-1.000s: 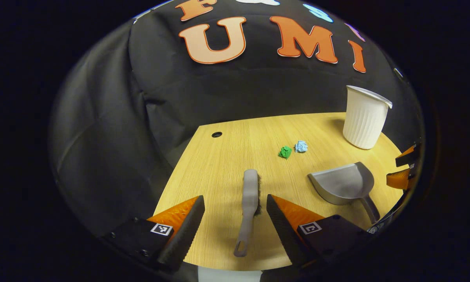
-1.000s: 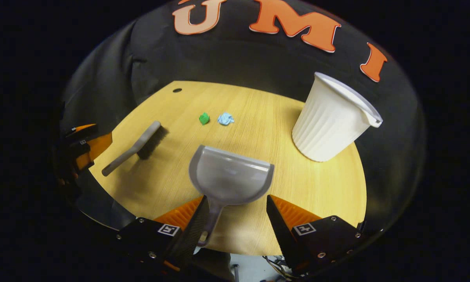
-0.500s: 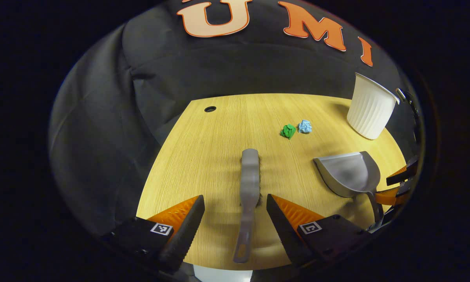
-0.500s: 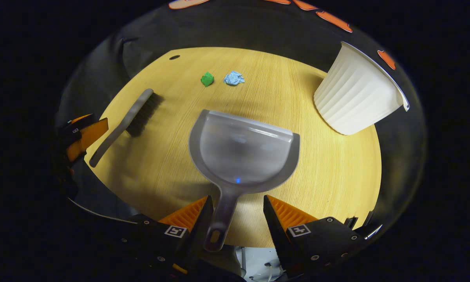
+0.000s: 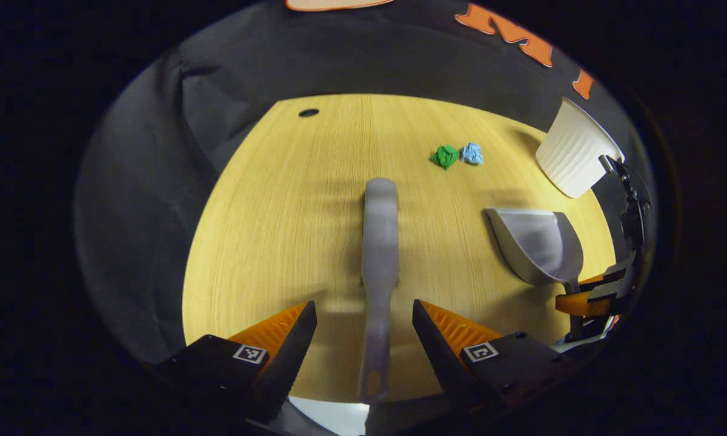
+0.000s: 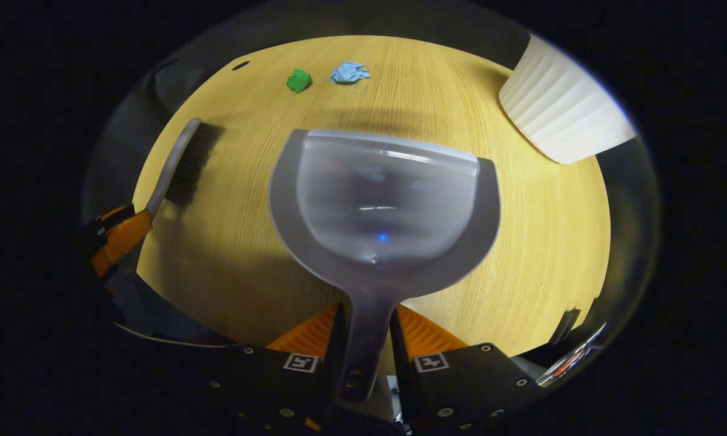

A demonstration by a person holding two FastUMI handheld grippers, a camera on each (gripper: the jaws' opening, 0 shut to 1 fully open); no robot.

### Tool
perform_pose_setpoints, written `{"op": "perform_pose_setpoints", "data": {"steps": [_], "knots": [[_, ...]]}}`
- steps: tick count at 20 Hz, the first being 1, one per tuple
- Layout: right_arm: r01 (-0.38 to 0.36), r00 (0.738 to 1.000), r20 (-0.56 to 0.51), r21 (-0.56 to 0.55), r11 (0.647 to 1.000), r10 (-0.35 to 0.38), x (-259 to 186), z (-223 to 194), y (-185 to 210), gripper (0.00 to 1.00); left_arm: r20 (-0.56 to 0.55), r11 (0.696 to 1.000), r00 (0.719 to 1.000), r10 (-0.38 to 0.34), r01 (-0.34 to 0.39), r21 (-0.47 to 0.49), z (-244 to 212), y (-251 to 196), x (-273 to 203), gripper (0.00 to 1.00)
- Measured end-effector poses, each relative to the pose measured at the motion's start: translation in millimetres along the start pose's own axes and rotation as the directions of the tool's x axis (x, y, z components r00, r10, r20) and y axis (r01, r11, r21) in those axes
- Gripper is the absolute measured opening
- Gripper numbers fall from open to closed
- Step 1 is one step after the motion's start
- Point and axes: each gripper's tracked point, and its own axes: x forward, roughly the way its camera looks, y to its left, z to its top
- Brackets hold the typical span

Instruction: Pick up the small broom and dustpan from the desktop, sweep the trash into the dustpan with the broom, and then empty the trash into the garbage bin.

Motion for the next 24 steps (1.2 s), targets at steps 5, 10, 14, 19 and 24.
{"op": "perform_pose_setpoints", "data": {"steps": [5, 10, 14, 19, 24], "knots": [[0.041, 0.999, -0.004, 0.054, 0.998, -0.040, 1, 2, -3, 0.31, -0.118, 0.998, 0.992, -0.038, 0.043, 0.039, -16, -10, 25, 1.00], [0.018, 1.000, 0.005, 0.077, 0.997, -0.019, 1, 1, -3, 0.25, -0.194, 0.996, 0.981, -0.024, 0.040, 0.078, -13, -9, 45, 0.99], [-0.013, 1.000, 0.020, 0.046, 0.999, 0.013, 1, 3, -9, 0.20, -0.238, 0.998, 0.971, 0.003, 0.011, 0.057, -11, -12, 58, 0.82], [-0.051, 0.998, 0.041, 0.020, 0.999, 0.050, -5, 9, -23, 0.20, -0.284, 0.999, 0.958, 0.040, -0.035, 0.022, -9, -18, 62, 0.31], [-0.048, 0.998, 0.052, -0.004, 0.999, 0.048, 0, 20, -40, 0.20, -0.218, 0.988, 0.974, 0.066, -0.033, 0.151, 25, -20, 68, 0.20]]}}
